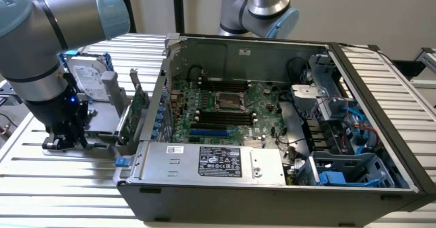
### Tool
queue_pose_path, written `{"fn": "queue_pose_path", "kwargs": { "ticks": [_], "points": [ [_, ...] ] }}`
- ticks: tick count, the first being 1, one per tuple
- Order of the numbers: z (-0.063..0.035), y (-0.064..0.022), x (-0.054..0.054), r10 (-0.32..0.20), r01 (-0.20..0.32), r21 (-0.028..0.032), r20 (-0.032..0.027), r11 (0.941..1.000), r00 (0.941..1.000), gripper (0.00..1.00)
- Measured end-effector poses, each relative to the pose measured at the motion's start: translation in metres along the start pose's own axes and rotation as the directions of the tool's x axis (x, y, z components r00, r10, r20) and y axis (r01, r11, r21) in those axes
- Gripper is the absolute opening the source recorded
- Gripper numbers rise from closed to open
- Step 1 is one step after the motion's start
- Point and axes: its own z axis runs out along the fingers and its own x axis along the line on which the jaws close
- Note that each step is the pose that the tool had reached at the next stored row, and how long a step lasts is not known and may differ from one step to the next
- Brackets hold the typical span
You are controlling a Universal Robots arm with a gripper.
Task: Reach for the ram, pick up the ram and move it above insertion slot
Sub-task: 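Pick up the ram and move it above insertion slot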
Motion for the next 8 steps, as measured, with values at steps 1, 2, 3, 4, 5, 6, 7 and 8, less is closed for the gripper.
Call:
{"fn": "queue_pose_path", "kwargs": {
  "ticks": [1,2,3,4,5,6,7,8],
  "points": [
    [0.0,0.0,0.0,0.0,0.0,0.0001,0.0,1.0,1.0,0.13],
    [0.0,0.0,0.0,0.0,0.0,0.0,0.0,1.0,1.0,0.13],
    [0.0,0.0,0.0,0.0,0.0,0.0001,0.0001,1.0,1.0,0.13],
    [0.0,0.0,0.0,0.0,0.0,0.0,0.0,1.0,1.0,0.13],
    [0.0,0.0,0.0,0.0,0.0,0.0001,0.0001,1.0,1.0,0.13],
    [-0.0002,0.0,0.0,0.0,0.0,0.0003,0.0003,1.0,1.0,0.13],
    [-0.0009,0.0,0.0,0.0,0.0,0.0003,0.0003,1.0,1.0,0.13],
    [-0.0021,0.0001,0.0,0.0,0.0,0.0002,0.0002,1.0,1.0,0.13]
  ]
}}
